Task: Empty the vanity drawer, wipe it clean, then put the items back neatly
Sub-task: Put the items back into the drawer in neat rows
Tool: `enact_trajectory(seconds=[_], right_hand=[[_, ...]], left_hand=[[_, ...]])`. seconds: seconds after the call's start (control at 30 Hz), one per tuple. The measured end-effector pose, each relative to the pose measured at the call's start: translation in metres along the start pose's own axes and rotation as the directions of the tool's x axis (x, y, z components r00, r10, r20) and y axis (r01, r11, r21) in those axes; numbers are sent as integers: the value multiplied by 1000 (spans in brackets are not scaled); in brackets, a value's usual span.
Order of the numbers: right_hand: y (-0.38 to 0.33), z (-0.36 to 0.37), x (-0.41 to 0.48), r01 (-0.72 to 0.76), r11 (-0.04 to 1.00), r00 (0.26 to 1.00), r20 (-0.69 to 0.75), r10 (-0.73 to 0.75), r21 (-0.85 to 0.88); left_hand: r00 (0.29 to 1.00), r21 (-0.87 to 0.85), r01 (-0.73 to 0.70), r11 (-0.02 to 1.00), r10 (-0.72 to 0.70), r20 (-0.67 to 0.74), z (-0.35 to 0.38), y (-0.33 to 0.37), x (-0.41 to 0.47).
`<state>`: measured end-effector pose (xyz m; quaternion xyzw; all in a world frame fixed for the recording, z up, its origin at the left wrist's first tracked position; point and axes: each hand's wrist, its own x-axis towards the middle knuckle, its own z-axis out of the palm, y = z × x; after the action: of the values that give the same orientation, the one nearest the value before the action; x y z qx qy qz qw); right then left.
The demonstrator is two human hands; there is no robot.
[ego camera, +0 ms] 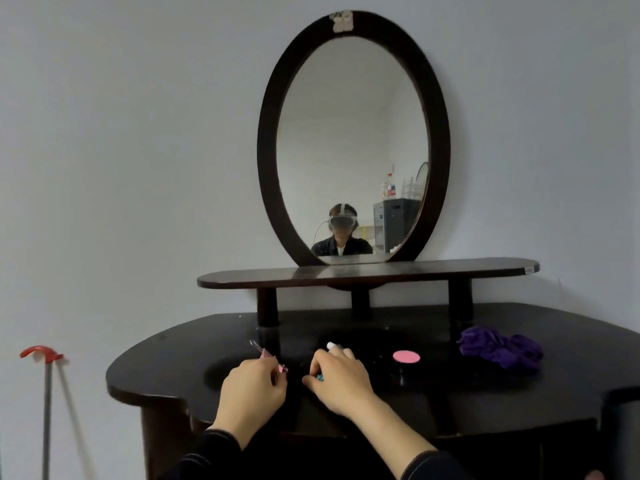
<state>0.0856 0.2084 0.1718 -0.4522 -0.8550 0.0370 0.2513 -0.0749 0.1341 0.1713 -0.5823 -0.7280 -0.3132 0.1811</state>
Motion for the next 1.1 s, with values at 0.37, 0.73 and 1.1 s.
enact_trajectory(seconds=[0.37,0.73,1.1], right_hand=[[21,-14,-14,-17,993,998,-64,9,-119],[29,-24,-21,-87,993,989,-113,95,81],[40,-28,-18,-118,675,992,58,111,729]], left_hand=[[999,-14,22,1000,-21,43,4,26,9],[989,-273,146,951,-143,29,11,37,18],[674,-863,481,-152,-565,475,30,87,54]])
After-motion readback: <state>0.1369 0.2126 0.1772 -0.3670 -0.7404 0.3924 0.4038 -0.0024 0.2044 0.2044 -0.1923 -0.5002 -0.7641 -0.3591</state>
